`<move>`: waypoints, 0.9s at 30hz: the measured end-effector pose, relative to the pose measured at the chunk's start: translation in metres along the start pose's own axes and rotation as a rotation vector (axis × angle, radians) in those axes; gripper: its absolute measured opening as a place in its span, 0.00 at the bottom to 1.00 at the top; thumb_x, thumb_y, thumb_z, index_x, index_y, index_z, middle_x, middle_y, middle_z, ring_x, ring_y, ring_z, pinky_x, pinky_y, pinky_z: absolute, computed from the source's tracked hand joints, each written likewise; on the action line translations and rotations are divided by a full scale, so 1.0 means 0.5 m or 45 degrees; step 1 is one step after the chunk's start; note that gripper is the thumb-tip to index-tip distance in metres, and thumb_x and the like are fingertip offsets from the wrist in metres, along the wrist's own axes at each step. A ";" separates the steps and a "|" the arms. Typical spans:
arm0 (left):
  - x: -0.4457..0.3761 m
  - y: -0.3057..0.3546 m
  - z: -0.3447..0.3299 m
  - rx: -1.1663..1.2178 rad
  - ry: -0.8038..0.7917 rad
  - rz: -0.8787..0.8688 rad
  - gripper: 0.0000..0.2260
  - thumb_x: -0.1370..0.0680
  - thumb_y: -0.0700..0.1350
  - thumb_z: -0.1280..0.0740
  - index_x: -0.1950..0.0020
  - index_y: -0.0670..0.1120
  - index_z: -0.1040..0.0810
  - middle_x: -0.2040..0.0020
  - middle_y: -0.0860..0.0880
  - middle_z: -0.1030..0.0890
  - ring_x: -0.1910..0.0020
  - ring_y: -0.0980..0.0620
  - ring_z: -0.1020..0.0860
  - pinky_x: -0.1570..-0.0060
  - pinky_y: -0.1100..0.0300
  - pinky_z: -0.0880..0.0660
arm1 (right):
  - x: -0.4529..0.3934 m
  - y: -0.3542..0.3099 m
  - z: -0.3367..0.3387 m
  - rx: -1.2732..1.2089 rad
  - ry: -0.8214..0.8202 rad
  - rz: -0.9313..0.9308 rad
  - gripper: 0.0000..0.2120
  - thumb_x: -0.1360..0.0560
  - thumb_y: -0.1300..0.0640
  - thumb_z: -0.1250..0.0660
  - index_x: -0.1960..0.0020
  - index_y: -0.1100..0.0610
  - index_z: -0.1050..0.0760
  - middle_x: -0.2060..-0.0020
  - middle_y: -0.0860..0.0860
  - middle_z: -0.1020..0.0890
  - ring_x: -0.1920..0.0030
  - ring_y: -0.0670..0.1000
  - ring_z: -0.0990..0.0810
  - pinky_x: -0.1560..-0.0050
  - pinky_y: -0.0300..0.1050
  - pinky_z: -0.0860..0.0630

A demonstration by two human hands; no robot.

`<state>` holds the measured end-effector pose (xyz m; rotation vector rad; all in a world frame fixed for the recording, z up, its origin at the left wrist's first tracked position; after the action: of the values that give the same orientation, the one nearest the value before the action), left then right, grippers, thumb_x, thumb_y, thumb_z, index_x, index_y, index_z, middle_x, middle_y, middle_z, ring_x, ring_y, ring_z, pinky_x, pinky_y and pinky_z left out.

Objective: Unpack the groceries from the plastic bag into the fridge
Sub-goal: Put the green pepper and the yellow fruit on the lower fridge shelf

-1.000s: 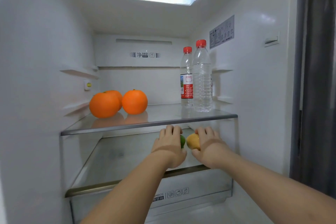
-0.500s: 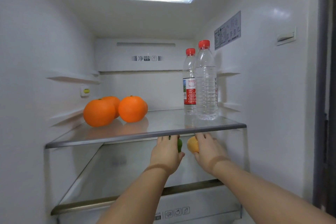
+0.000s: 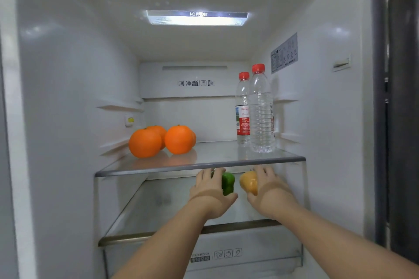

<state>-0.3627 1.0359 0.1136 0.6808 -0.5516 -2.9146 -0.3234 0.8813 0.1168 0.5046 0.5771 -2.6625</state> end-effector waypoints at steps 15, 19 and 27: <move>0.262 -0.087 0.114 0.048 0.004 -0.276 0.26 0.24 0.56 0.37 0.27 0.54 0.37 0.30 0.55 0.33 0.31 0.53 0.37 0.34 0.55 0.33 | 0.269 -0.135 0.042 0.043 0.027 -0.017 0.29 0.27 0.49 0.36 0.28 0.48 0.40 0.33 0.49 0.34 0.34 0.53 0.32 0.42 0.47 0.31; 0.328 -0.106 0.139 0.114 0.025 -0.332 0.25 0.24 0.56 0.36 0.28 0.54 0.35 0.31 0.55 0.32 0.32 0.53 0.36 0.34 0.56 0.33 | 0.353 -0.183 0.047 0.042 0.026 0.004 0.30 0.26 0.47 0.35 0.27 0.49 0.40 0.33 0.48 0.34 0.34 0.52 0.32 0.36 0.49 0.31; 0.414 -0.004 0.170 0.276 0.050 -0.515 0.23 0.24 0.56 0.35 0.30 0.55 0.33 0.34 0.56 0.31 0.35 0.55 0.33 0.38 0.59 0.31 | 0.503 -0.176 0.177 0.095 0.146 0.008 0.29 0.26 0.47 0.36 0.27 0.49 0.40 0.34 0.47 0.33 0.39 0.48 0.29 0.39 0.45 0.28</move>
<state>-0.5859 1.0293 0.0991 0.9777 -0.8209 -3.2284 -0.6018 0.8467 0.1164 0.6830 0.5093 -2.6702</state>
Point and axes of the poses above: each hand's wrist, its own x-axis away from the middle knuckle, its own z-axis out of the back of the hand, y = z × x, the point moved 3 cm from there along -x, towards the middle knuckle
